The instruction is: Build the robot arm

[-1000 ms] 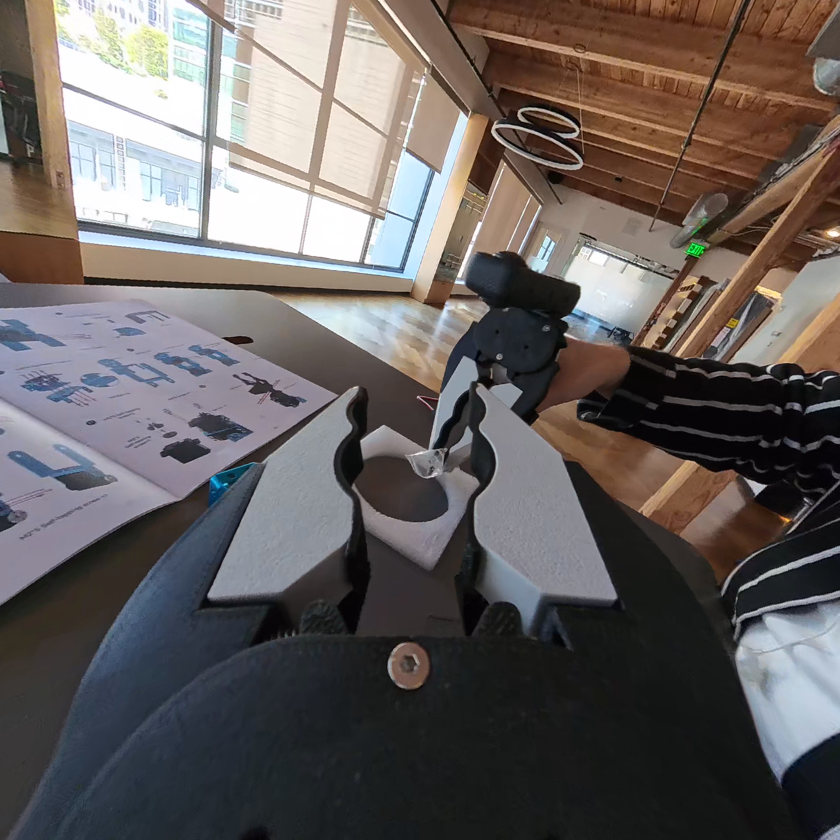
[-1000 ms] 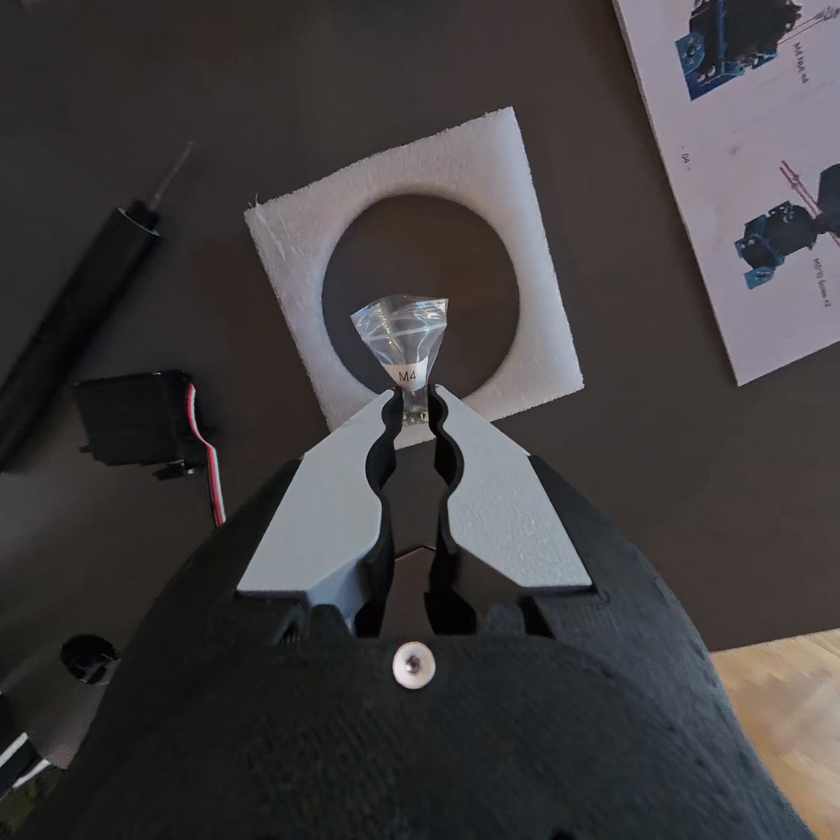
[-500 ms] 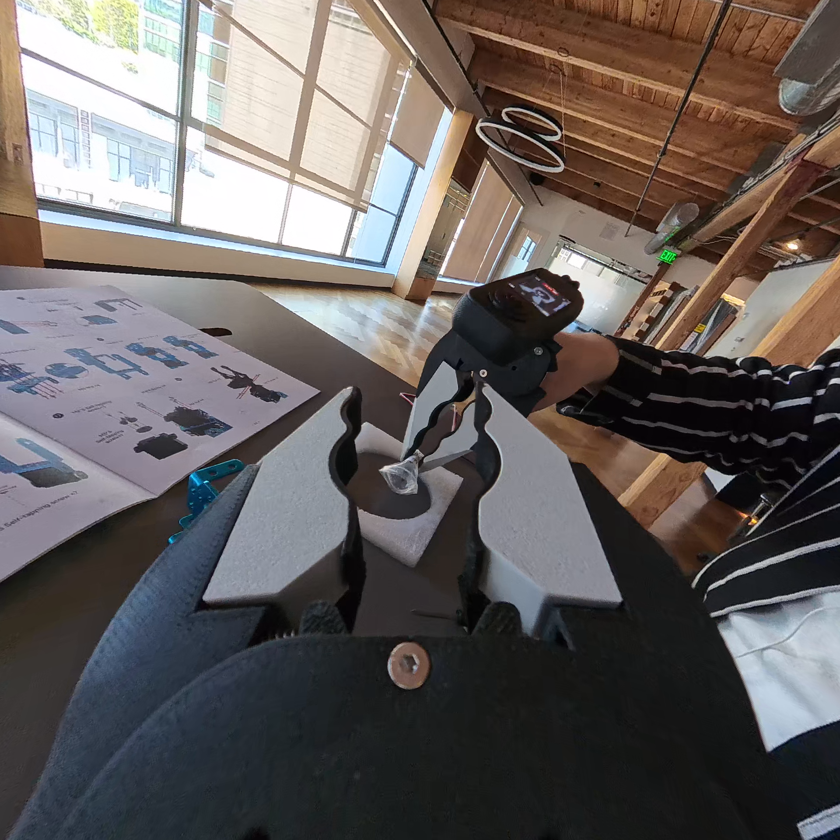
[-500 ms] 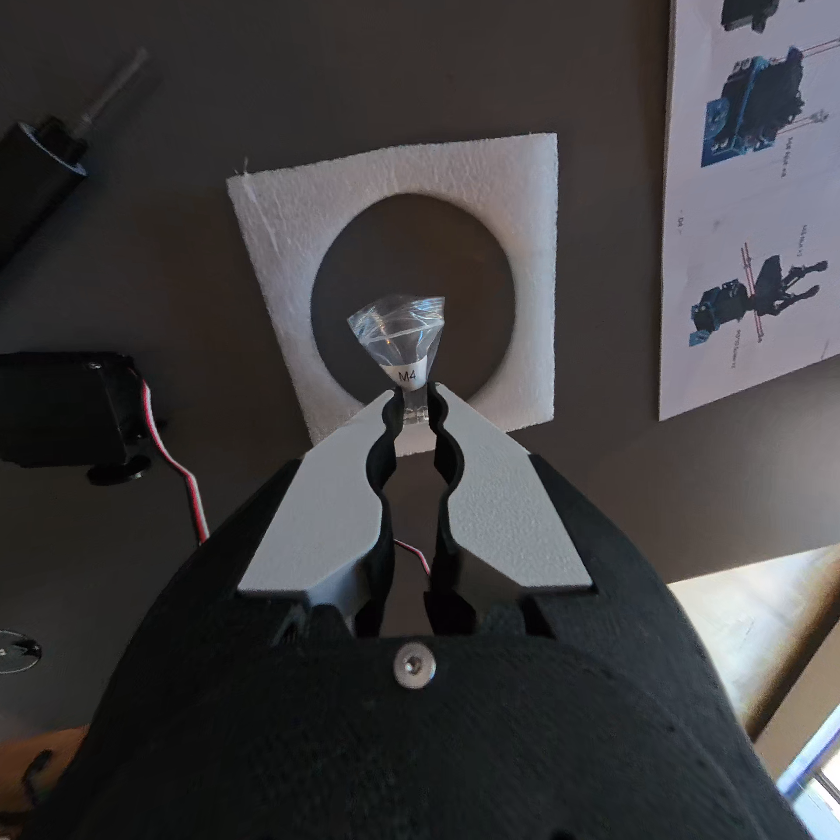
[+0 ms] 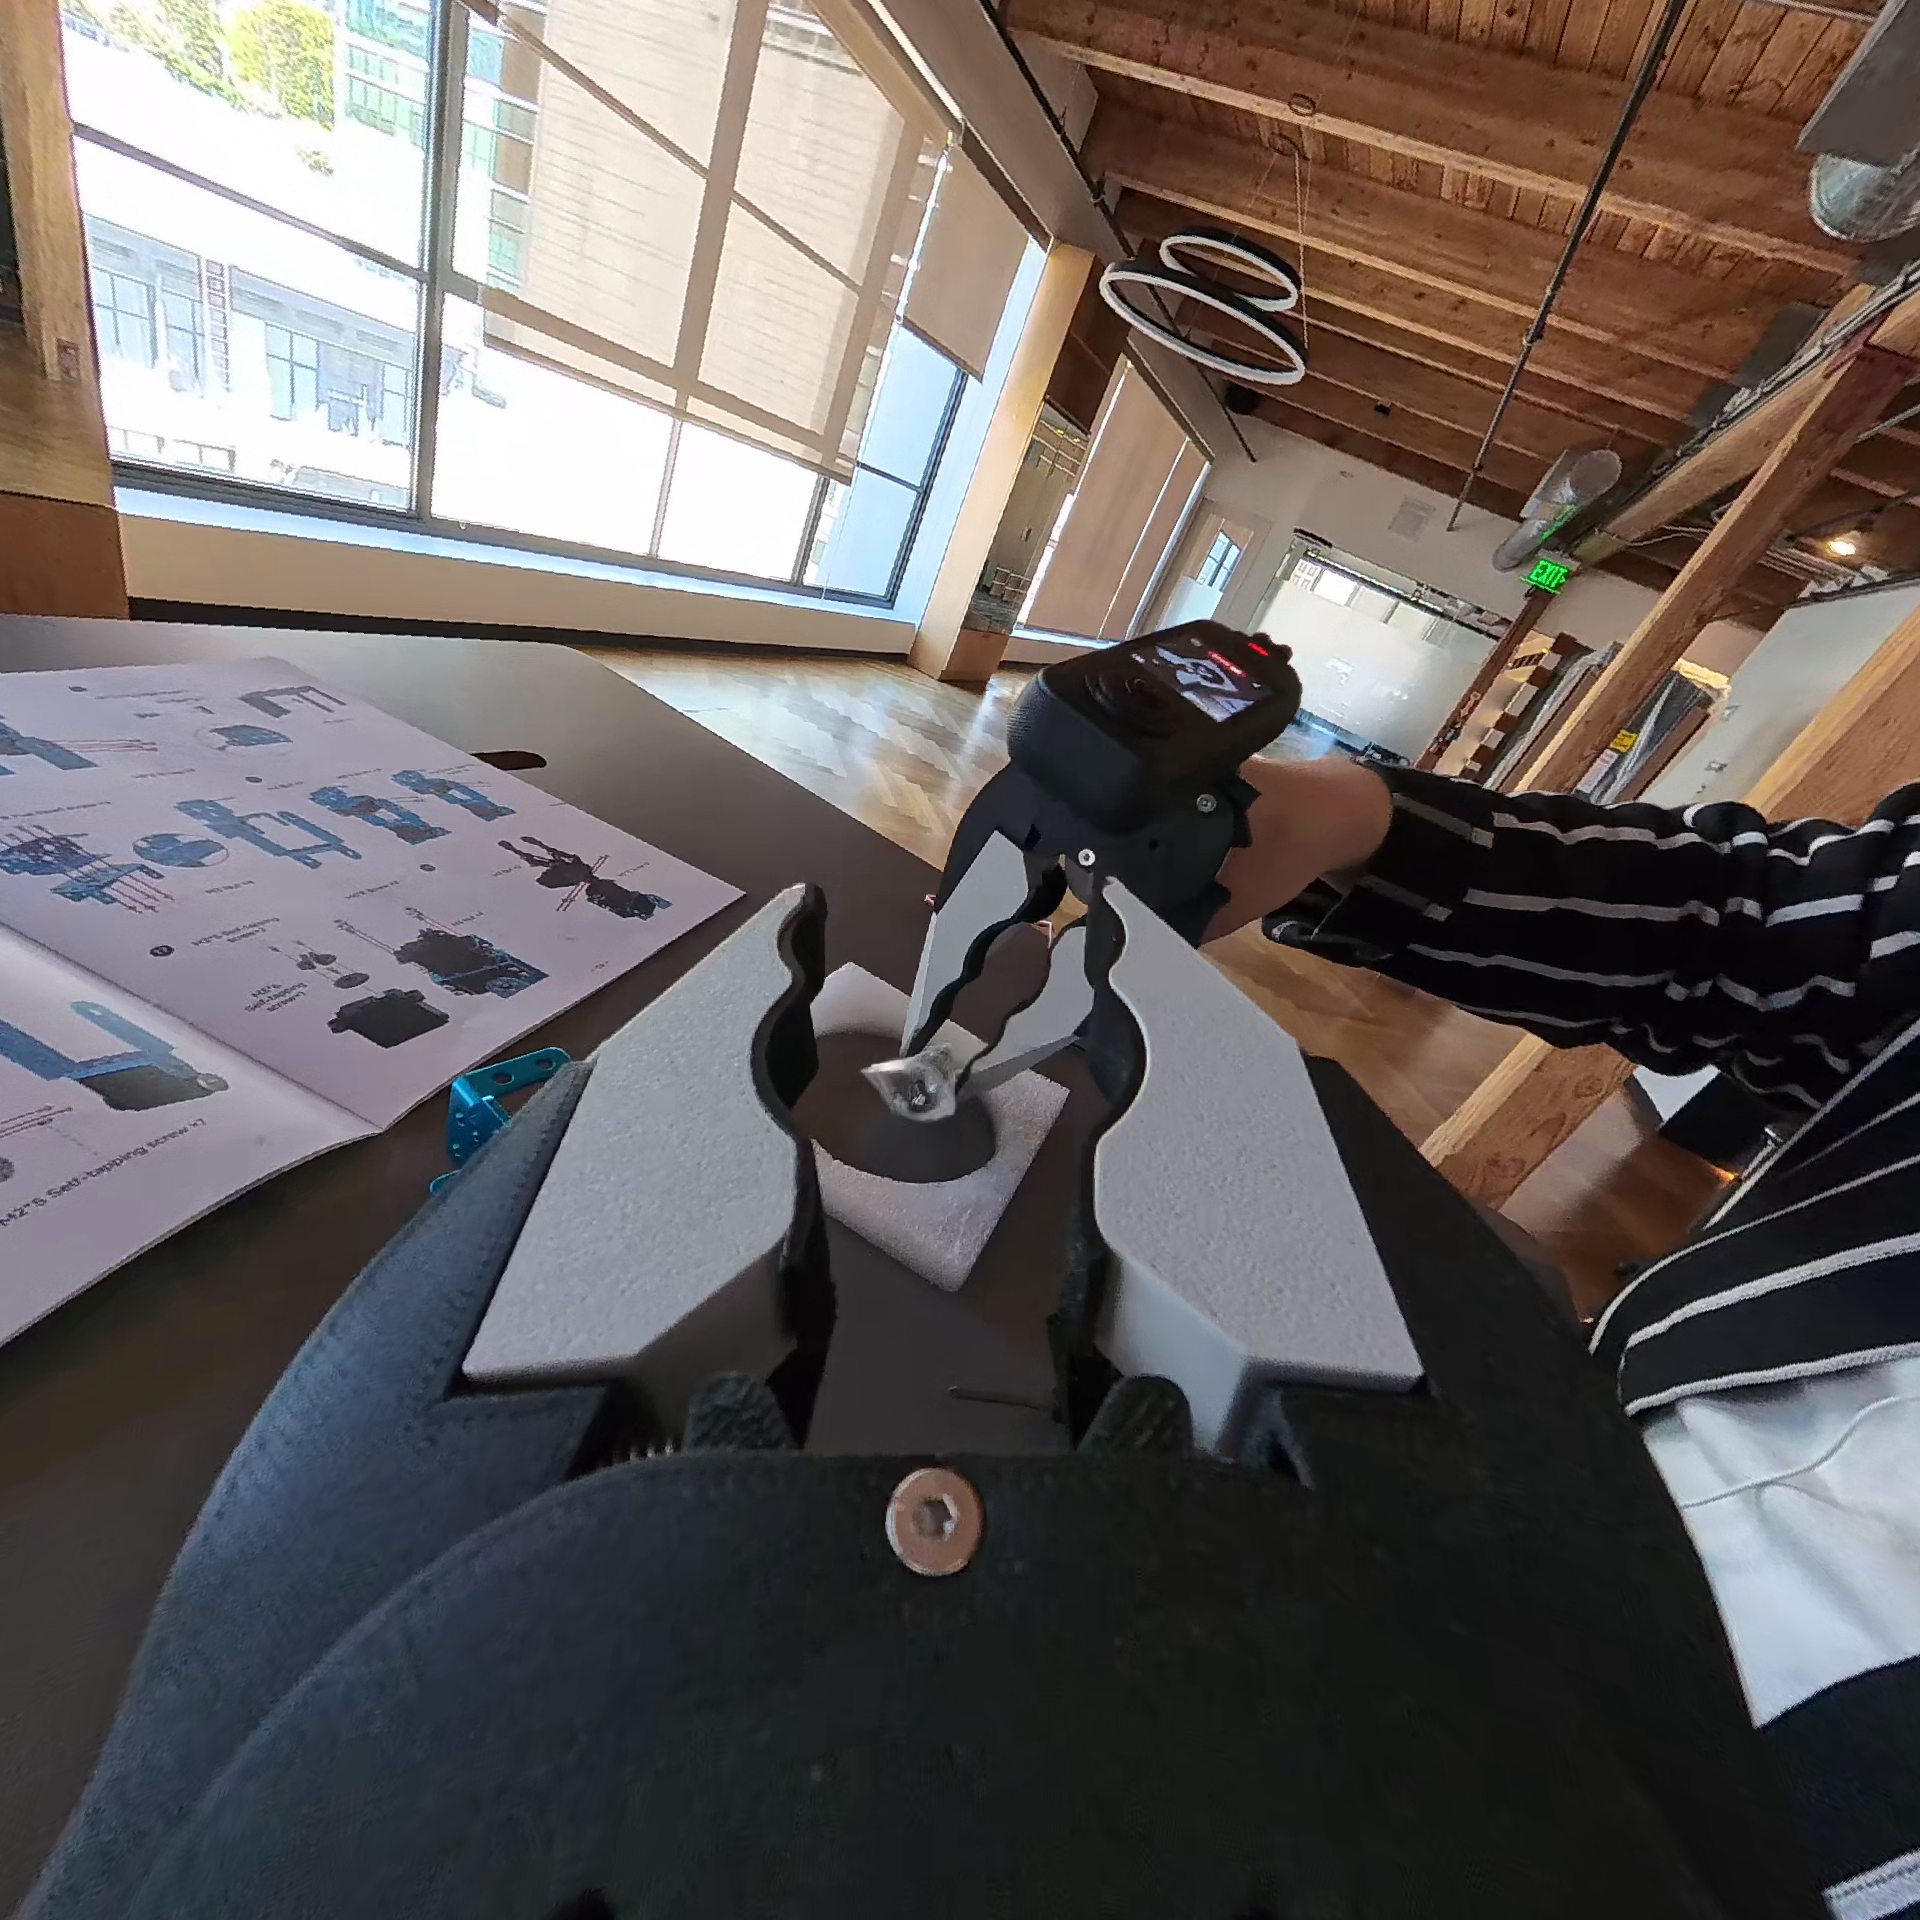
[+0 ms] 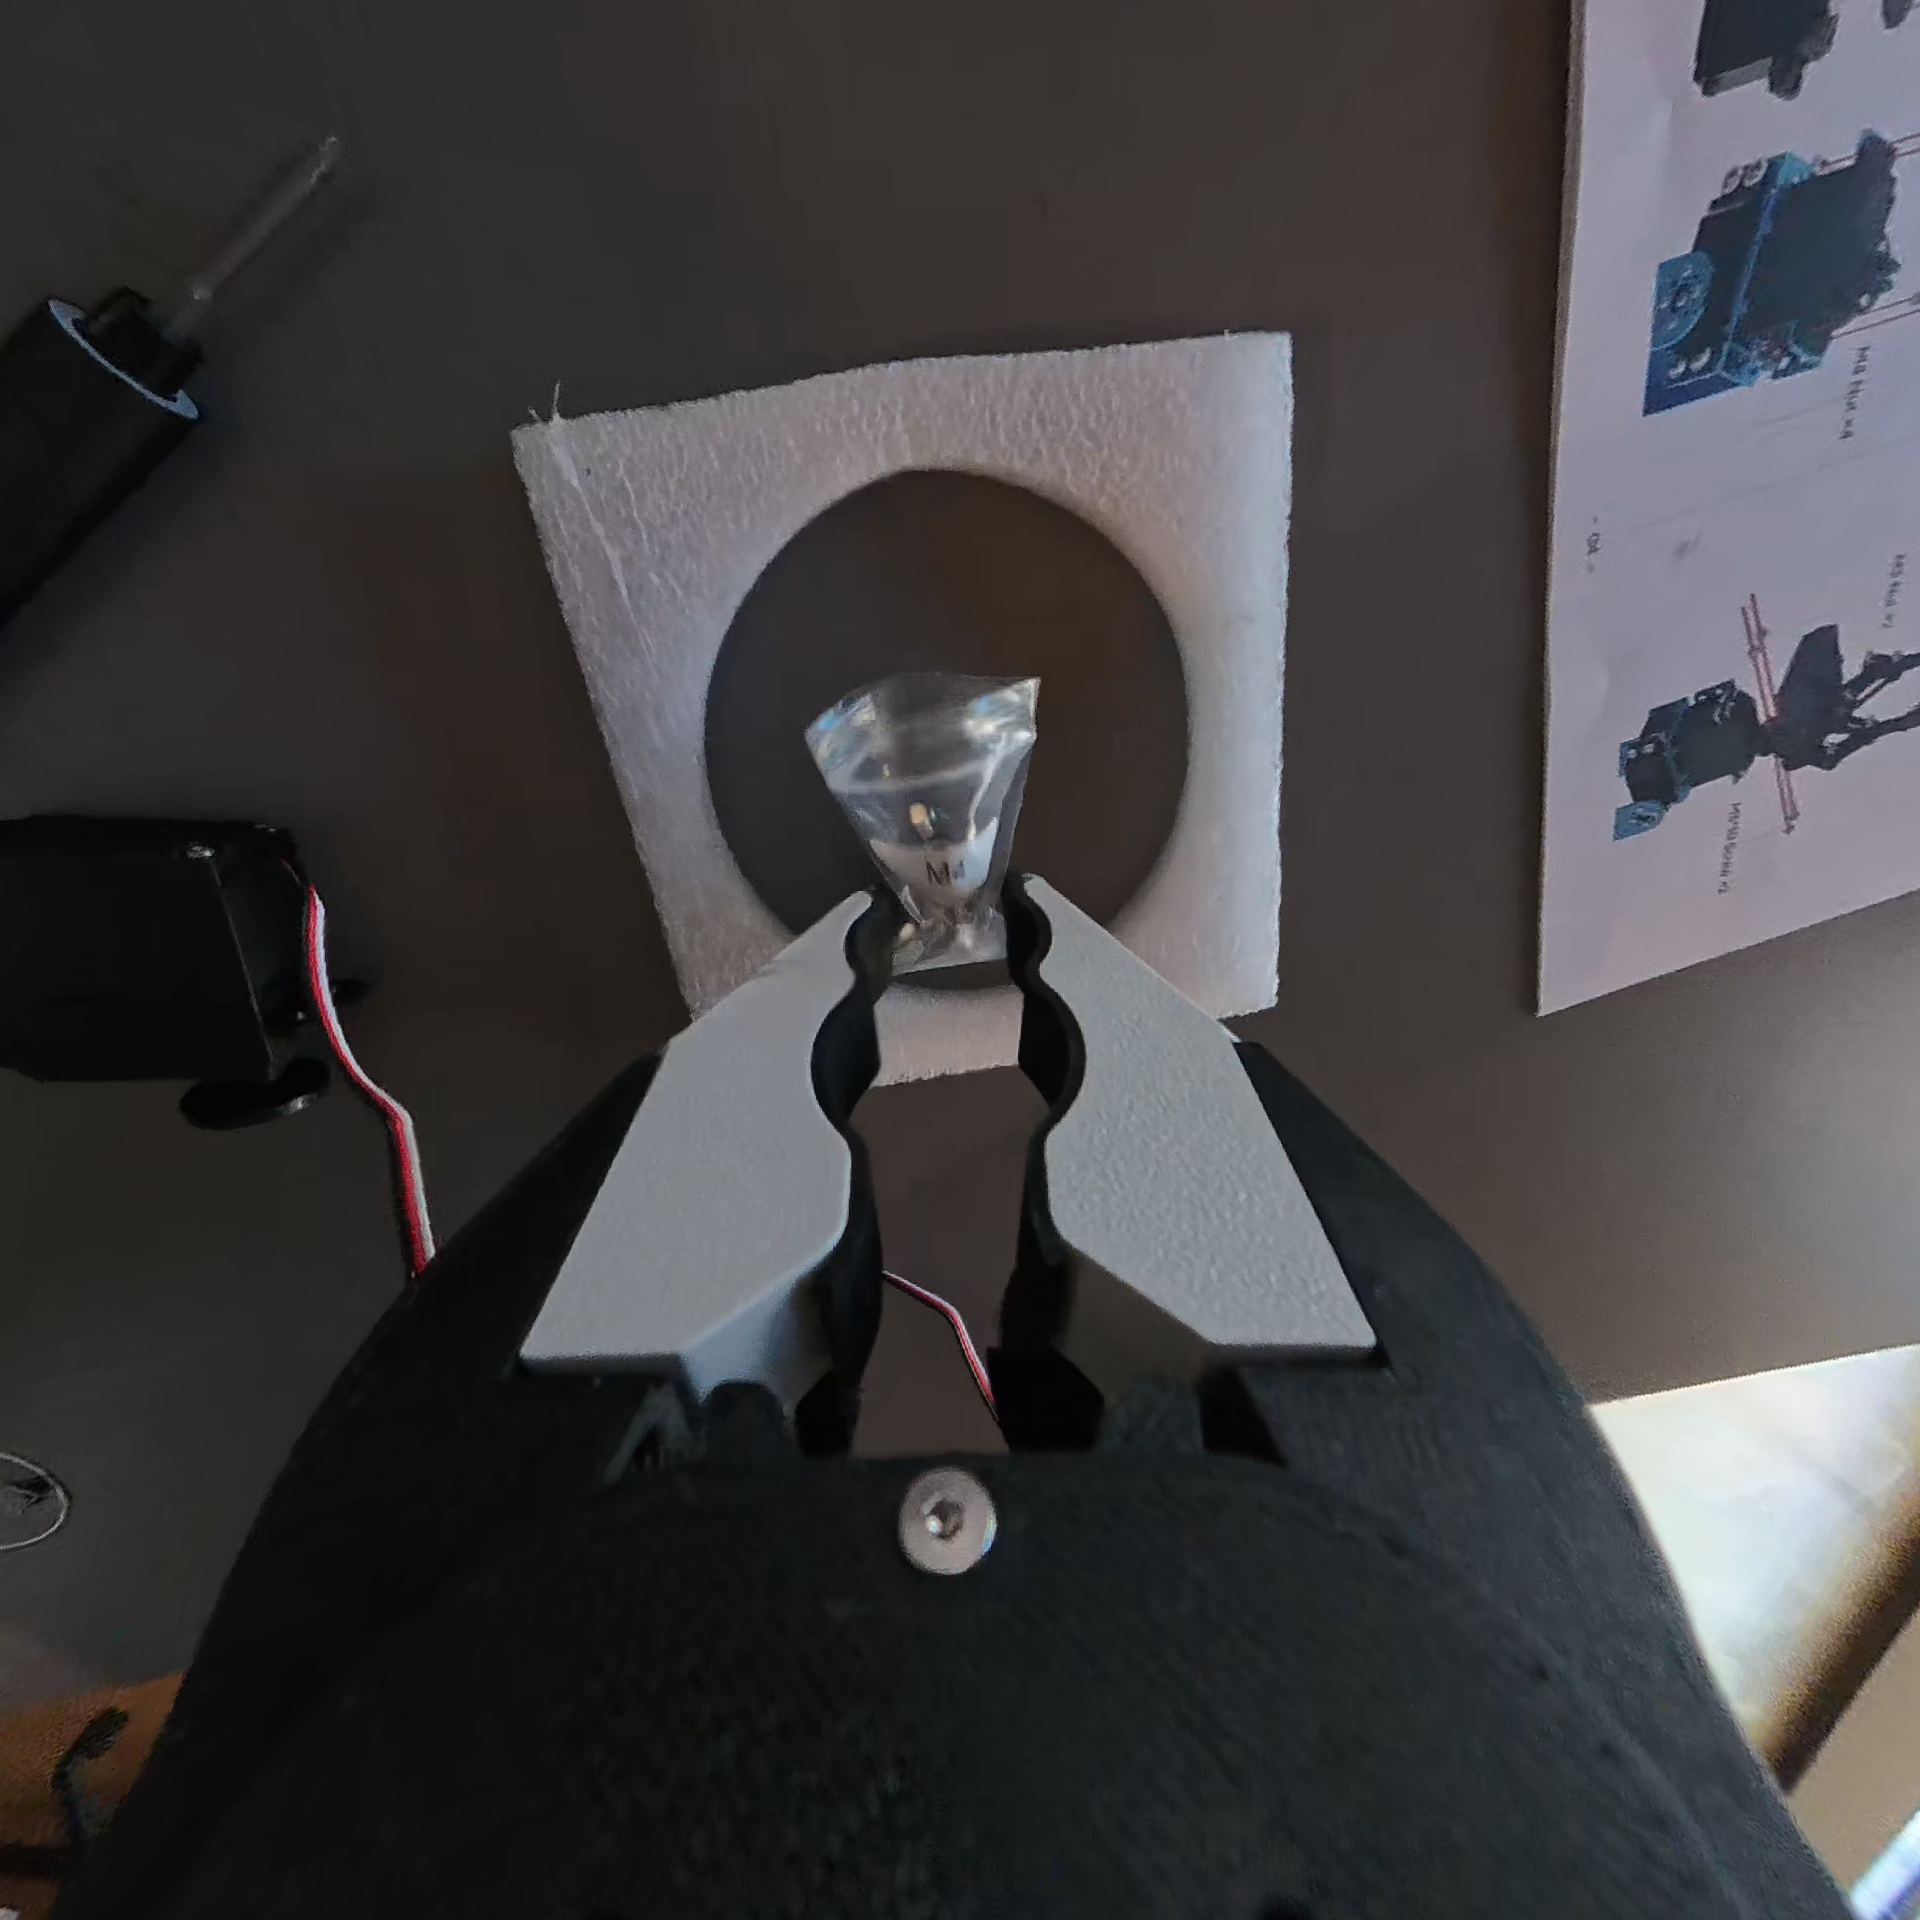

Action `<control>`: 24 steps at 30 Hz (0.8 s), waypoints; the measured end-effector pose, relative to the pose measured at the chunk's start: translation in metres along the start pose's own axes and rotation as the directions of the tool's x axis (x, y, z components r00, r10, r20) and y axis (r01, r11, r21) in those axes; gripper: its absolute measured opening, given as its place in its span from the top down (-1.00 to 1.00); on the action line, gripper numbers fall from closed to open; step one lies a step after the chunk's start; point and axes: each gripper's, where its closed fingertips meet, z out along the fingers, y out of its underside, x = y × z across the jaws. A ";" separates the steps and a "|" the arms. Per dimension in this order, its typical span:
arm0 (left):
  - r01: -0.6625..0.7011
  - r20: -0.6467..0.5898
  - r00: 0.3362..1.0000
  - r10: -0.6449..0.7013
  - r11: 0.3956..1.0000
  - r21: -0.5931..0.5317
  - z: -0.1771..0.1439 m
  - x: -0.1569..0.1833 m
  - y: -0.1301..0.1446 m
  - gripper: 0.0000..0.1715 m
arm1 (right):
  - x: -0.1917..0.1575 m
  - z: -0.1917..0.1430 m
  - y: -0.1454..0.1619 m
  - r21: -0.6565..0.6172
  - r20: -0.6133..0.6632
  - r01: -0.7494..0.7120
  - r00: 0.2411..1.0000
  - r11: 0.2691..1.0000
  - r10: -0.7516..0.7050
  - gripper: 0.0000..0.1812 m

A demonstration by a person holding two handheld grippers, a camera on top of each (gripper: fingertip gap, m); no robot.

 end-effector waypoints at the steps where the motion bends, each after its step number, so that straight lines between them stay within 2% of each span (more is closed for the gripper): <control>1: -0.002 0.001 1.000 0.002 1.000 -0.001 0.000 0.000 0.000 0.42 | -0.001 0.001 0.001 0.006 0.013 -0.007 1.000 1.000 0.007 0.72; 7: 0.000 -0.003 1.000 0.000 1.000 -0.005 0.001 0.001 0.001 0.43 | -0.003 0.001 0.002 0.036 0.056 -0.038 0.998 0.999 0.036 0.83; 13: 0.008 -0.003 1.000 -0.008 1.000 -0.002 0.000 0.000 0.000 0.44 | -0.004 -0.006 0.001 -0.026 0.006 0.073 0.997 0.997 -0.073 0.79; 17: 0.009 -0.002 1.000 -0.009 1.000 0.000 0.000 0.000 0.000 0.44 | -0.003 -0.004 0.003 -0.019 0.053 0.055 0.997 0.998 -0.053 0.67; 24: 0.012 -0.006 1.000 -0.012 1.000 -0.003 0.000 0.001 0.001 0.45 | -0.009 -0.001 0.016 -0.052 0.187 -0.037 0.981 0.998 0.046 0.69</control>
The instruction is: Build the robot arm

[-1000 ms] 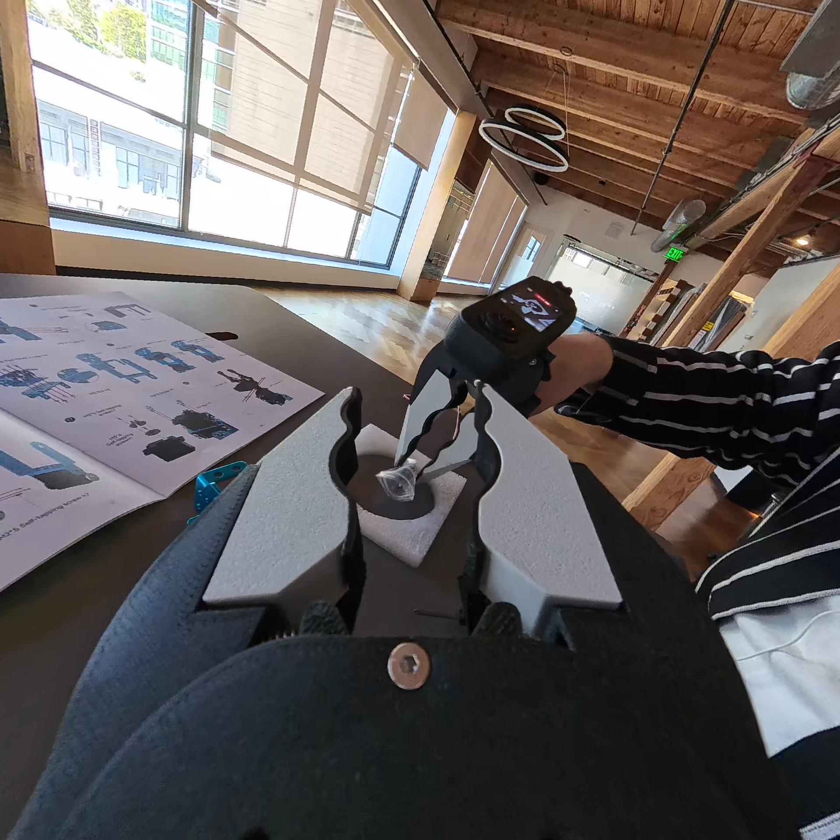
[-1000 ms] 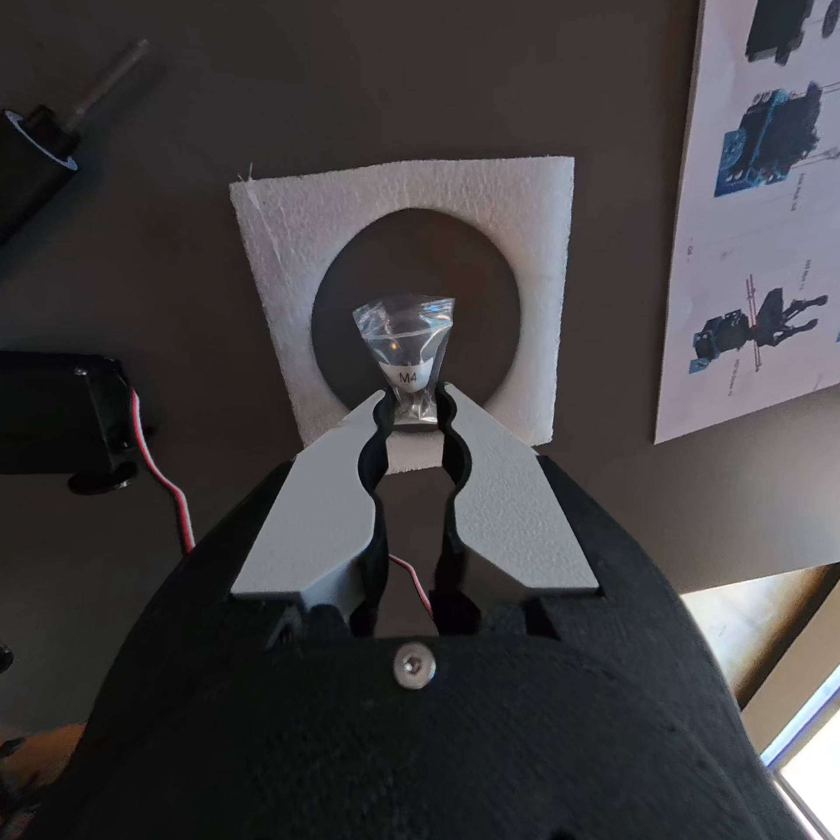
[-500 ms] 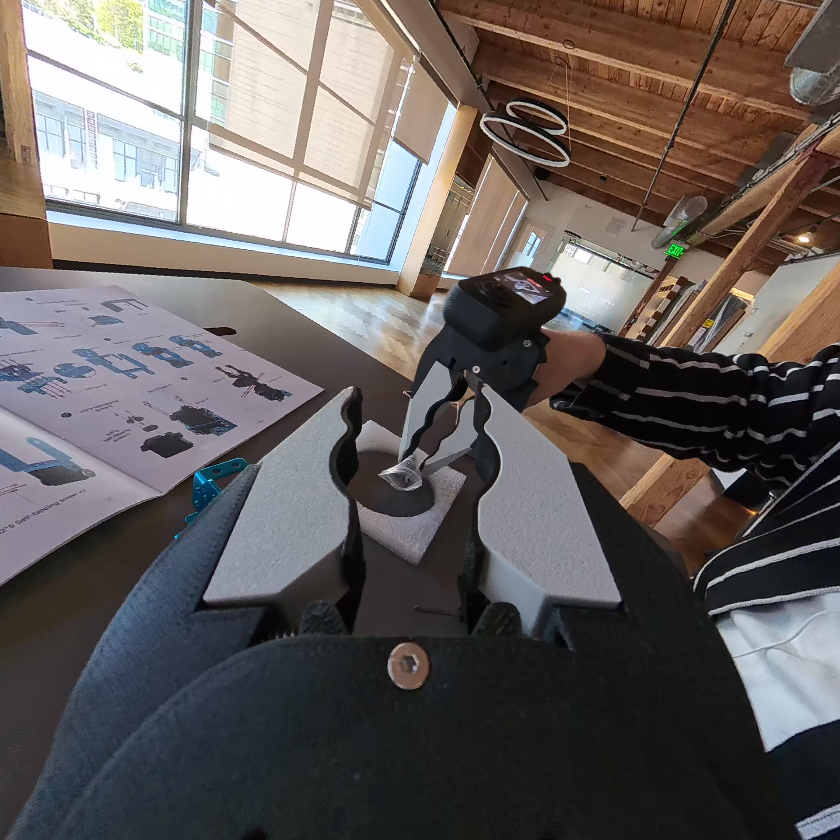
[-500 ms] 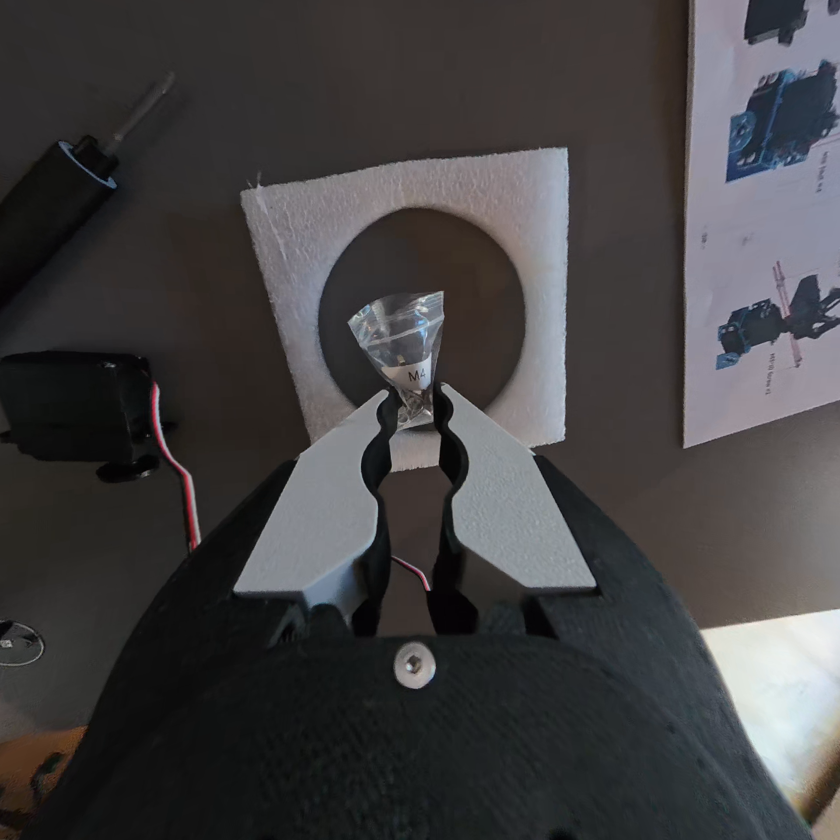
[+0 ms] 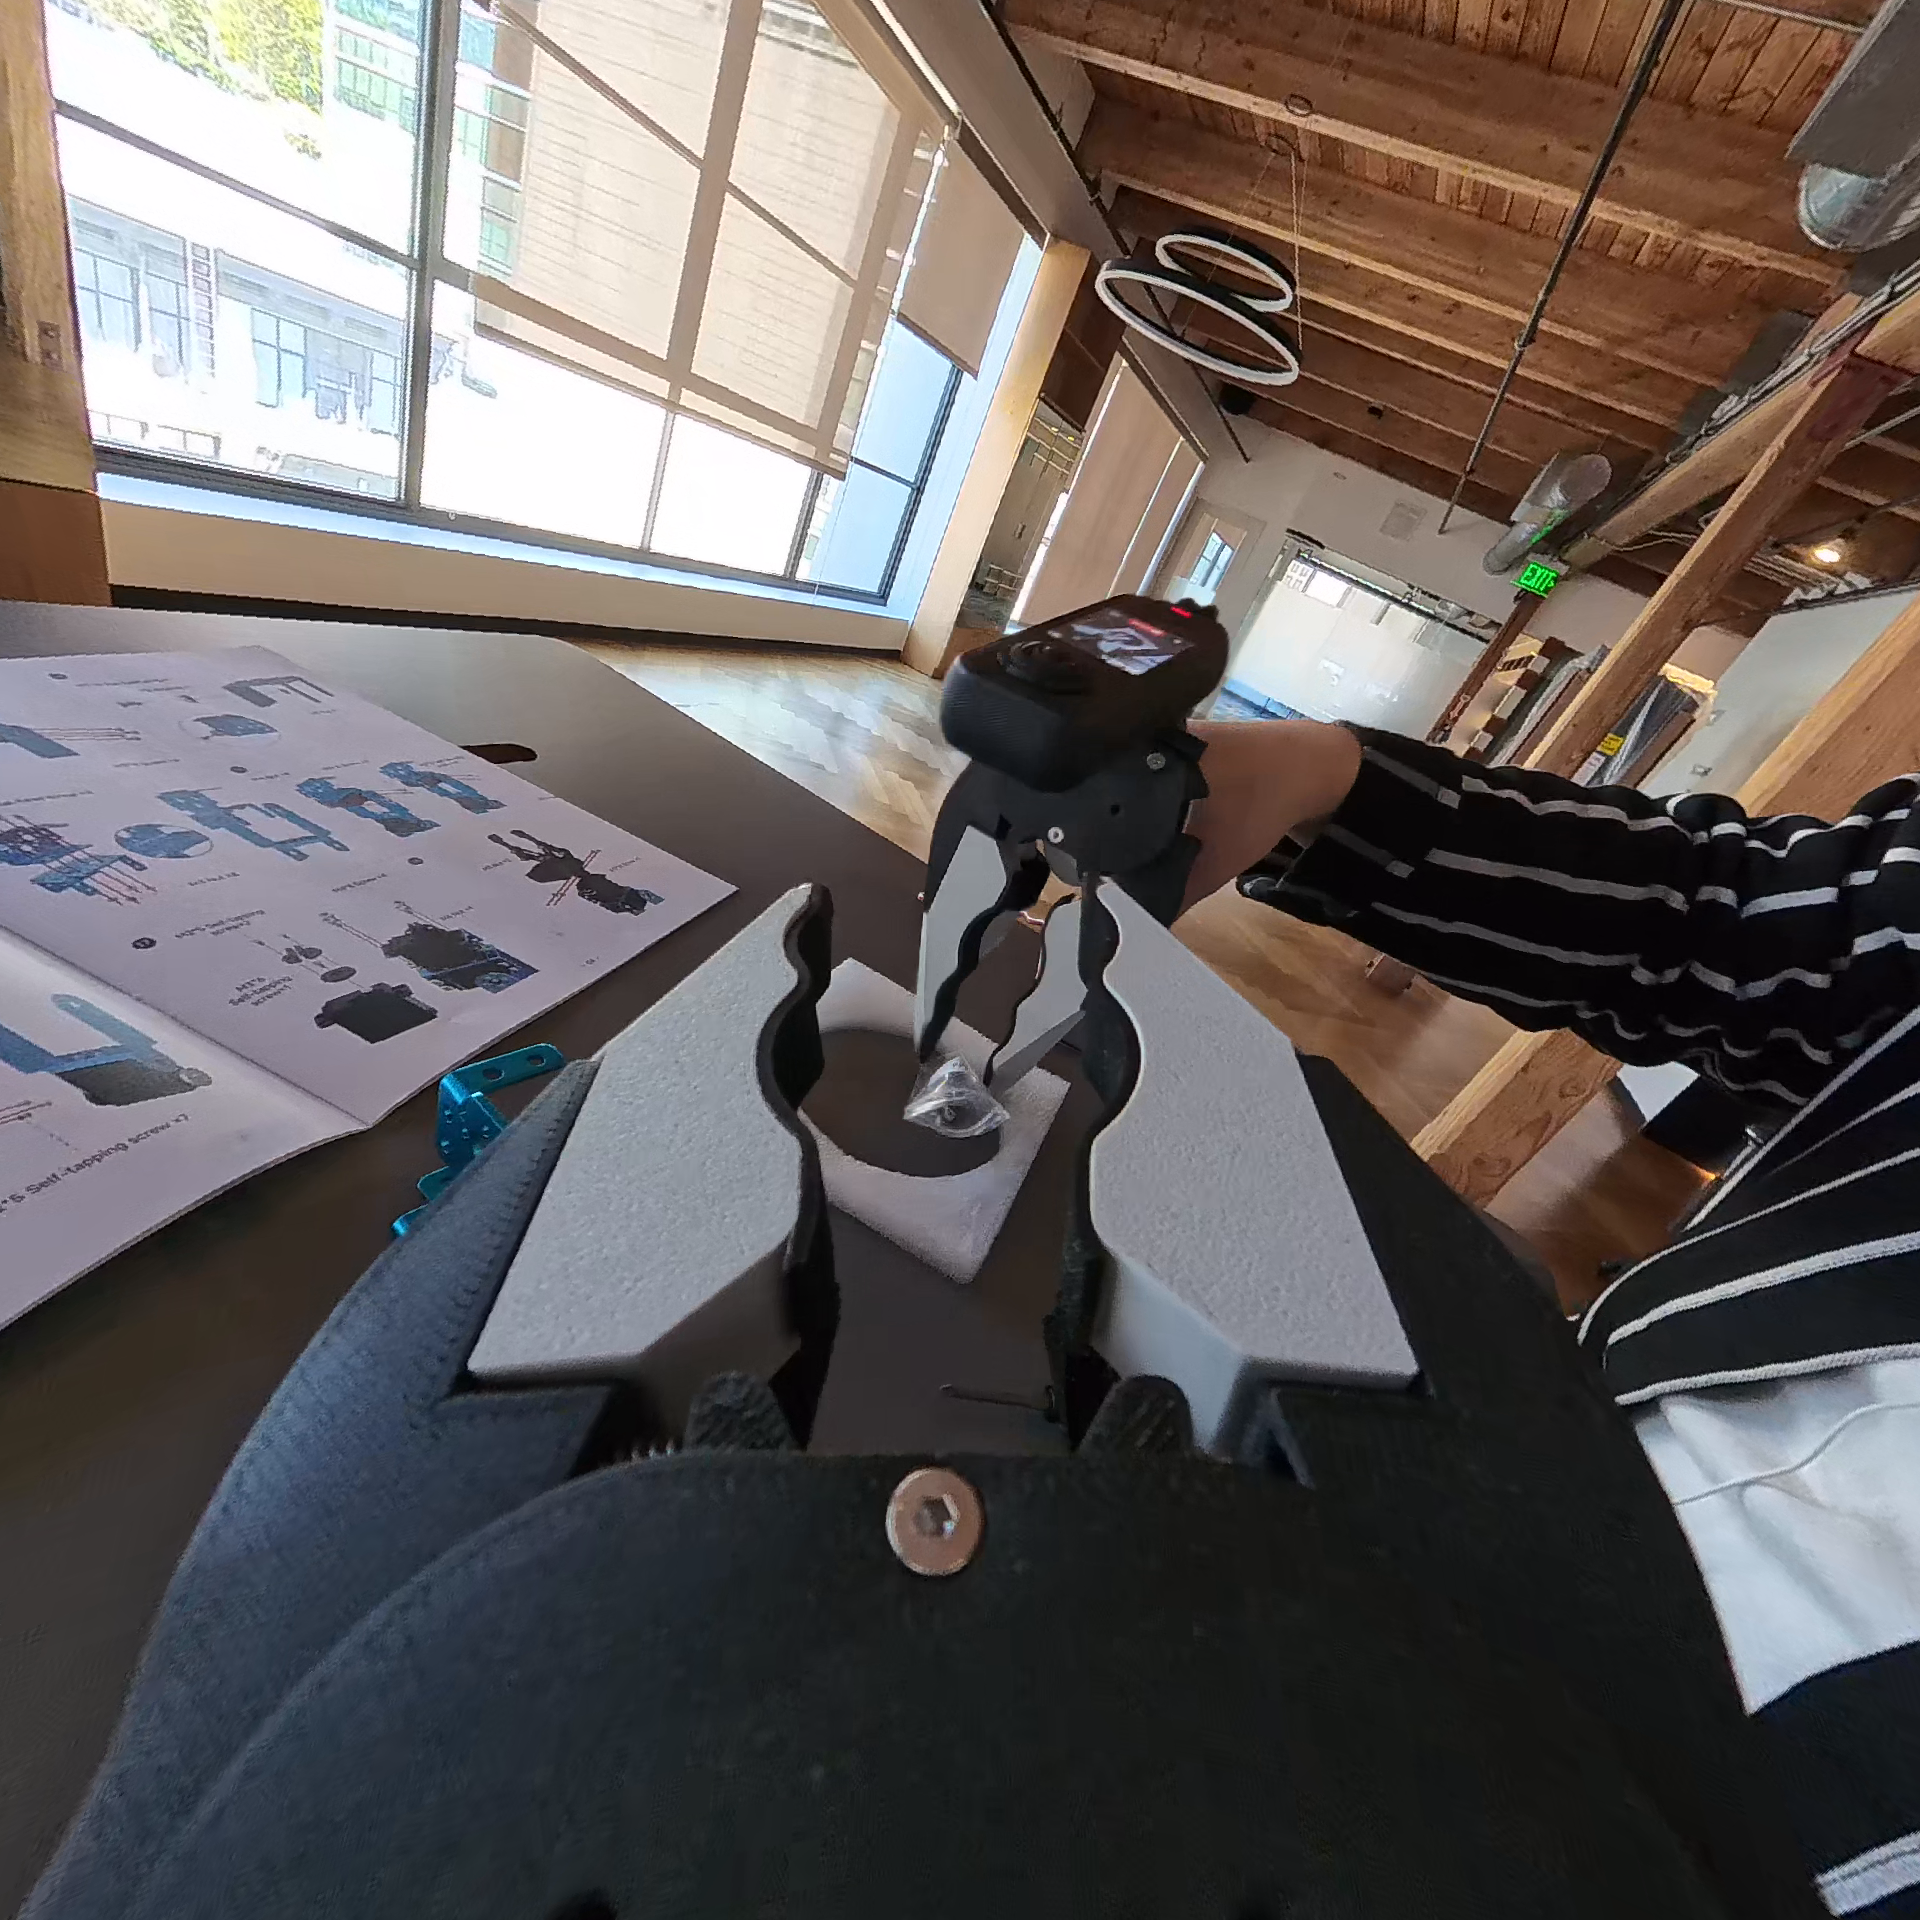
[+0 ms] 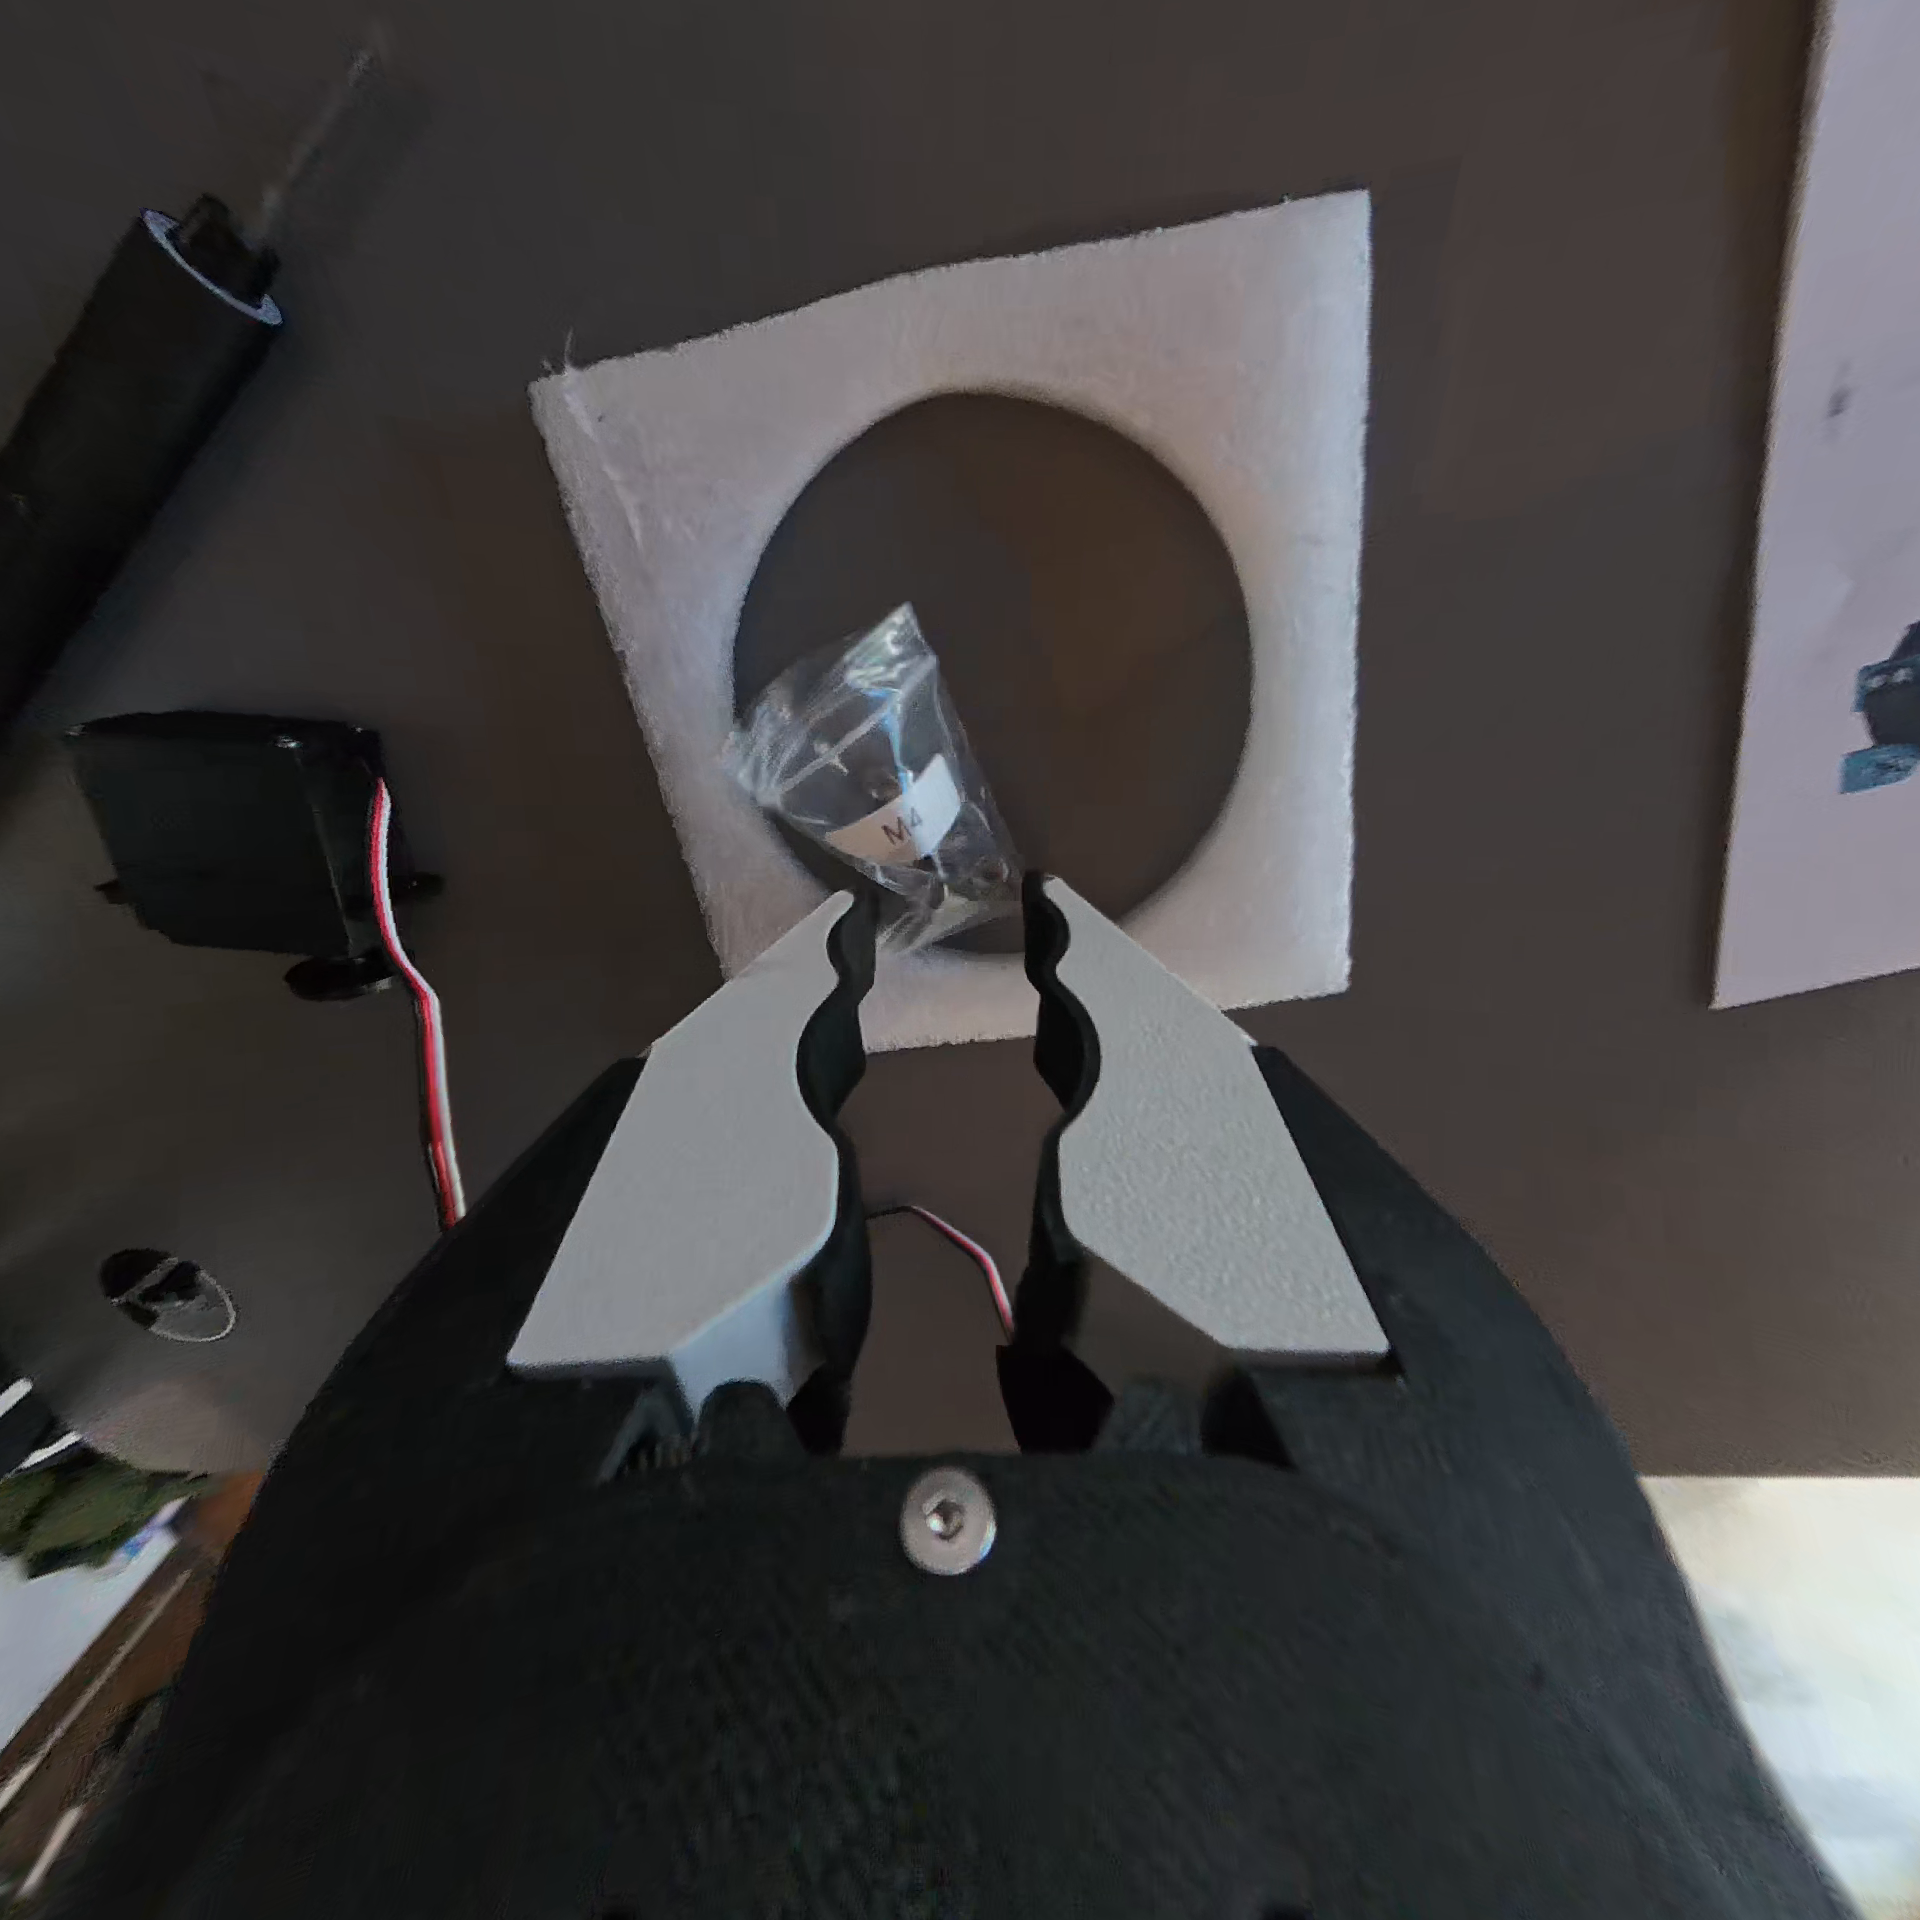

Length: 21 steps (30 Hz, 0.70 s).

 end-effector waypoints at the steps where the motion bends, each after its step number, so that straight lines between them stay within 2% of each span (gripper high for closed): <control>1: -0.001 0.000 1.000 0.001 1.000 0.000 0.000 0.000 0.000 0.45 | -0.002 0.002 0.001 -0.002 0.021 -0.010 1.000 1.000 0.010 0.71; 5: 0.002 0.002 1.000 -0.002 1.000 0.004 -0.001 -0.001 -0.001 0.46 | -0.002 -0.002 -0.003 0.009 0.028 -0.026 0.999 1.000 0.026 0.81; 7: 0.005 0.003 1.000 -0.005 1.000 0.008 -0.001 -0.001 -0.001 0.46 | 0.000 -0.008 -0.006 0.014 -0.019 0.004 1.000 1.000 -0.004 0.88; 12: 0.007 0.004 1.000 -0.007 1.000 0.013 -0.002 -0.001 -0.002 0.46 | 0.009 -0.015 -0.008 -0.022 -0.147 0.090 0.985 0.996 -0.092 0.90; 17: 0.014 0.002 1.000 -0.014 1.000 0.016 -0.002 -0.002 -0.003 0.47 | 0.021 -0.022 -0.008 -0.077 -0.318 0.183 0.927 0.980 -0.198 0.91; 21: 0.014 0.000 1.000 -0.014 1.000 0.015 -0.001 -0.001 -0.002 0.47 | 0.021 -0.021 -0.002 -0.106 -0.341 0.170 0.919 0.980 -0.197 0.92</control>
